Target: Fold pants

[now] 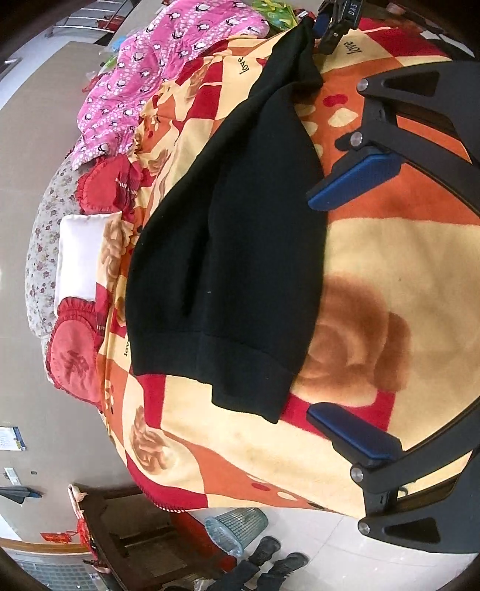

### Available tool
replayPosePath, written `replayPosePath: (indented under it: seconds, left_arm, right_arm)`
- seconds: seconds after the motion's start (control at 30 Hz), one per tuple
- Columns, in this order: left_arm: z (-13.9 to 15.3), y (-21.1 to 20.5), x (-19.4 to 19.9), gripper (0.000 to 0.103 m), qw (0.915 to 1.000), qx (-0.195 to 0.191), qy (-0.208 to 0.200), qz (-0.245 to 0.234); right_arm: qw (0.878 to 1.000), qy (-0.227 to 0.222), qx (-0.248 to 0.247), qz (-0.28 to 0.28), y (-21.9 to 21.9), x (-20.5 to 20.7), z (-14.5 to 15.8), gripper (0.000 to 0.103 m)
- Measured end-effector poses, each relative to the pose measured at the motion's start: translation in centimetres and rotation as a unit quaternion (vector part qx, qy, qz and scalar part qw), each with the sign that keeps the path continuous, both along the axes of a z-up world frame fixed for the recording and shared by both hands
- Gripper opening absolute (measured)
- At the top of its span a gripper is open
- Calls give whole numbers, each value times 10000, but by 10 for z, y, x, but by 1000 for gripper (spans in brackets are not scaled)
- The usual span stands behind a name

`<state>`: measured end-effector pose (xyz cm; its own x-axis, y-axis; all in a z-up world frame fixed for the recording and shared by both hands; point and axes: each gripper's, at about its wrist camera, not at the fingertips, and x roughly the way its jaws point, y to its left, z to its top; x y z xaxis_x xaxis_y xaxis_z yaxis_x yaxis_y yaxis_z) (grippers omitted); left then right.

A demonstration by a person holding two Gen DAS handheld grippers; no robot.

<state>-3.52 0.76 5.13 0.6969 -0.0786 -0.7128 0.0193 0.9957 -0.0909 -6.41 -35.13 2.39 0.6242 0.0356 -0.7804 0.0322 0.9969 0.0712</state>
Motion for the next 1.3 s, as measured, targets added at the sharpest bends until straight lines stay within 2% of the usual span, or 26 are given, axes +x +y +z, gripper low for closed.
replayPosePath:
  seconds: [0.23, 0.8, 1.3]
  left_arm:
    - [3, -3, -1, 103, 9999, 13, -148, -1]
    - [5, -8, 1, 103, 9996, -4, -269, -6]
    - [1, -11, 5, 103, 9998, -55, -192, -23]
  right_arm:
    - [9998, -72, 204, -52, 1, 0, 0, 103]
    - [9992, -202, 325, -71, 9, 5, 9, 103]
    - [9992, -148, 376, -77, 10, 10, 5, 103]
